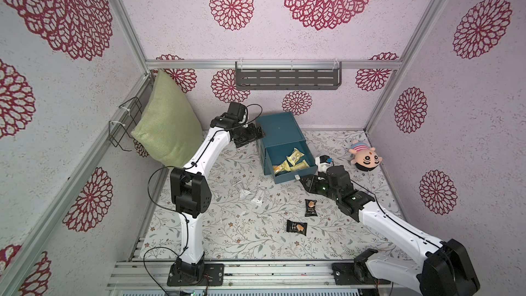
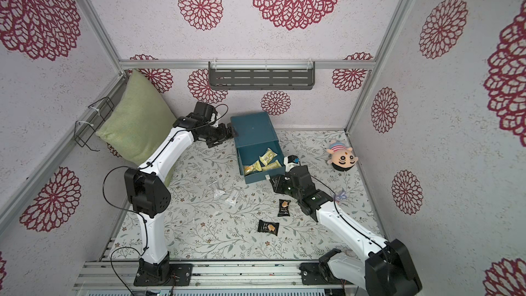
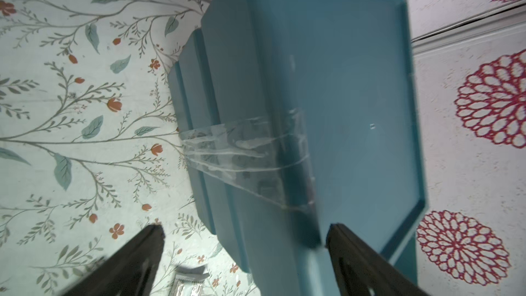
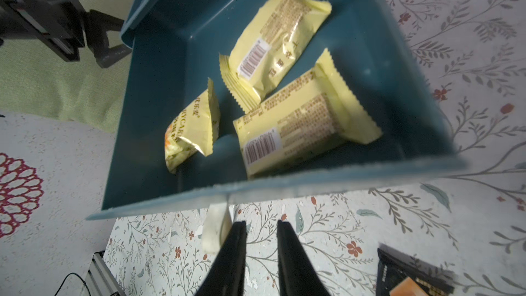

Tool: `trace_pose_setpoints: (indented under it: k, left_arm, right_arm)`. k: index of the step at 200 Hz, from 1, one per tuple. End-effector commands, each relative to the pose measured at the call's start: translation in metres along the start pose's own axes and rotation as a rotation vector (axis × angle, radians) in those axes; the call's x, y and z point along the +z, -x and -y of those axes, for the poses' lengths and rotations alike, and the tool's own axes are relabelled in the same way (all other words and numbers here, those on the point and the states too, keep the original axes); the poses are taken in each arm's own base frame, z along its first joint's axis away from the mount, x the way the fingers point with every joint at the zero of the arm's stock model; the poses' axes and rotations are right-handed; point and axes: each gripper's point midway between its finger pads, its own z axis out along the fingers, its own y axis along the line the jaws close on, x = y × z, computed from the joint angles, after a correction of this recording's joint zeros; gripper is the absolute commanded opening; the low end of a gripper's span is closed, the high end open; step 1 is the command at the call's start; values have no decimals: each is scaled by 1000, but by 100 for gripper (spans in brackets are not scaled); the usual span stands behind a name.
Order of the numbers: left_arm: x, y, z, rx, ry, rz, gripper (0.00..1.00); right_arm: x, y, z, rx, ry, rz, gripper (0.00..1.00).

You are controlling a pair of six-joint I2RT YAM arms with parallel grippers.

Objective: Place the cookies into the drawer by color
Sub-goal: Close the drawer in the storage box.

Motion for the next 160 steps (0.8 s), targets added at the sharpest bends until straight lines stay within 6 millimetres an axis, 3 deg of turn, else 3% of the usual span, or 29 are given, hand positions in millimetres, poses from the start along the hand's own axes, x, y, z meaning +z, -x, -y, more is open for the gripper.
trace_pose_setpoints:
  k: [1,67,160]
  left_arm:
    - [-3,-2,1,36,2,-20,97]
    - [15,-15,-2,29,-8,-74,98]
    - [22,-26,3,46,-18,-101,99]
  right_arm:
    - [1,24,-19,-30,59,52,25]
    - [18,37,-22,-12,61,60,25]
    - [49,66,-24,25,66,81,25]
